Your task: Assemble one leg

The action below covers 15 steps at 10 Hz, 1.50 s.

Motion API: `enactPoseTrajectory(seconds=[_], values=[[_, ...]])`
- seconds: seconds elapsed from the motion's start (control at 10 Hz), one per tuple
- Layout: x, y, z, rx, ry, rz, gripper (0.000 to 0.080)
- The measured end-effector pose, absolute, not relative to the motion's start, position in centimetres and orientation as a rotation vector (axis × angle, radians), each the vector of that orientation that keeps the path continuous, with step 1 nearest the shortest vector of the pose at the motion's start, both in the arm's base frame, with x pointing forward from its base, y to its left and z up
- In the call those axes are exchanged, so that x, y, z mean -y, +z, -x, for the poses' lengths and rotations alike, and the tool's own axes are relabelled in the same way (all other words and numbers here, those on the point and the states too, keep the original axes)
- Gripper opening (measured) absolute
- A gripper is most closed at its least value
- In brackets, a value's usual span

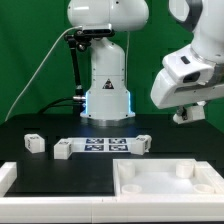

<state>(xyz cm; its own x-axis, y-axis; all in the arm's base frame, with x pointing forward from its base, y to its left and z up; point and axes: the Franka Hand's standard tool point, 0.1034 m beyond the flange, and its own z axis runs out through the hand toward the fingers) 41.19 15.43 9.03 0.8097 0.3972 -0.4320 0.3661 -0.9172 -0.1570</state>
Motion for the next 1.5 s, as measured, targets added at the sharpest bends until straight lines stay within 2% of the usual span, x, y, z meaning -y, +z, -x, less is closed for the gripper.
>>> enactPoseTrajectory(seconds=[0.1,0.4,0.6,0.8,0.9,1.1,1.3,1.5], values=[[-14.3,9.5,-43.3,0.653,0.552,2.936,0.0288],[-11.8,12.0,-45.8,0.693,0.128,2.986,0.0288],[-11.2,11.6,-46.1,0.677,-0.189,2.977,0.0288],[-10.3,11.4,-46.8,0.687,-0.393,2.972,0.0288],[-10.4,11.4,-47.8,0.684,-0.436,2.966,0.0288],[-11.5,12.7,-51.9,0.660,-0.451,2.943,0.0288],[-11.3,12.6,-54.5,0.639,-0.479,2.932,0.0288],[-11.3,12.5,-54.4,0.638,-0.476,2.932,0.0288]])
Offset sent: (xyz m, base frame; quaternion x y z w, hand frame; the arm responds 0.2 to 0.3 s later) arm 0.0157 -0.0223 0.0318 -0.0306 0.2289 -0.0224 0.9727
